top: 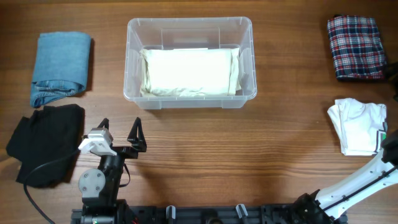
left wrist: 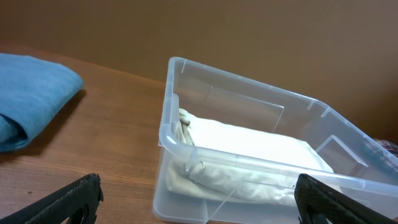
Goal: Pack container
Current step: 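Grasp the plaid shirt with the right gripper and lift, then carry the plaid shirt into the bin's left half and lower it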
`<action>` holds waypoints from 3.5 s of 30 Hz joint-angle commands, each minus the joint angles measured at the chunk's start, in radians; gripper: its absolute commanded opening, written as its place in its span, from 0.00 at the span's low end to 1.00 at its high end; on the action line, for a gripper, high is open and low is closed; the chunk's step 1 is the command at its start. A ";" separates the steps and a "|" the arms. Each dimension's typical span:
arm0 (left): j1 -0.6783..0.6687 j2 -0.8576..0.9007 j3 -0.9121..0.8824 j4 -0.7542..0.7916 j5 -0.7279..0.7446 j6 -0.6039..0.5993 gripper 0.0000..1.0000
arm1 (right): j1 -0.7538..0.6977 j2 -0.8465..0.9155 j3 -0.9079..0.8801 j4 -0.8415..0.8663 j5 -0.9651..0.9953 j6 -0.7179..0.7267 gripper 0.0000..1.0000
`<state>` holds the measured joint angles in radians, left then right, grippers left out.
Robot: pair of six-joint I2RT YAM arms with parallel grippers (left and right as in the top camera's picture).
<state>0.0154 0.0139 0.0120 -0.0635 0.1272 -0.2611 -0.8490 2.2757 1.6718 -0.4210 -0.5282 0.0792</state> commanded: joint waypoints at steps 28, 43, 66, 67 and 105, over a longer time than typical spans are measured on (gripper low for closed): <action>0.009 -0.007 -0.006 -0.003 -0.009 -0.009 1.00 | 0.167 0.164 -0.008 0.151 -0.202 0.077 0.04; 0.009 -0.007 -0.006 -0.003 -0.009 -0.009 1.00 | 0.324 -0.397 -0.008 -0.019 -0.190 -0.013 0.04; 0.009 -0.007 -0.006 -0.003 -0.009 -0.009 1.00 | 1.083 -0.720 -0.008 -0.056 0.066 0.103 0.04; 0.009 -0.007 -0.006 -0.003 -0.009 -0.009 1.00 | 1.123 -0.720 -0.008 -0.045 0.126 0.127 0.04; 0.009 -0.007 -0.006 -0.003 -0.009 -0.009 1.00 | 1.599 -0.230 -0.009 0.482 0.428 0.277 0.04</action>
<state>0.0154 0.0139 0.0120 -0.0635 0.1276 -0.2615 0.7406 2.0445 1.6432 0.0086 -0.0502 0.4042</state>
